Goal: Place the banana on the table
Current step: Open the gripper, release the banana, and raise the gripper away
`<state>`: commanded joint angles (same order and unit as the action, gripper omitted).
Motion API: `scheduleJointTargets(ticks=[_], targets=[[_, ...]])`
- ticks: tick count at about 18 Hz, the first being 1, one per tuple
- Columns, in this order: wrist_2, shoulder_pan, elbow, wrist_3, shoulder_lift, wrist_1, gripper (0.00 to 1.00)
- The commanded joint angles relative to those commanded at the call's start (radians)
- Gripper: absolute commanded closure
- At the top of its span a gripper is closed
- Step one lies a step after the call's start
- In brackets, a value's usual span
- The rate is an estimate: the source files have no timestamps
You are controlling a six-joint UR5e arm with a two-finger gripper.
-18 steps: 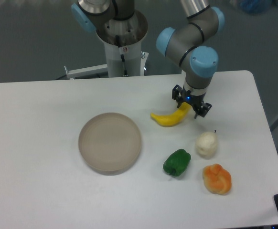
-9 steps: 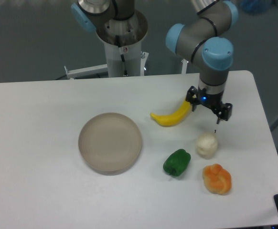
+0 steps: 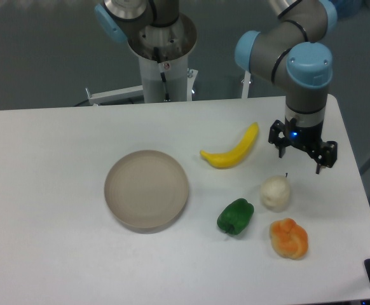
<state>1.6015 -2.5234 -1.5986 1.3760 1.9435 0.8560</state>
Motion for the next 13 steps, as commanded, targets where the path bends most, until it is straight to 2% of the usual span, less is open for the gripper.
scheduleJointTargets(ticks=[3,13], targets=[[0.005,0.012,0.026,-0.002,0.017,0.002,0.00],[0.003,0.012,0.040,0.011,0.029,-0.003,0.00]])
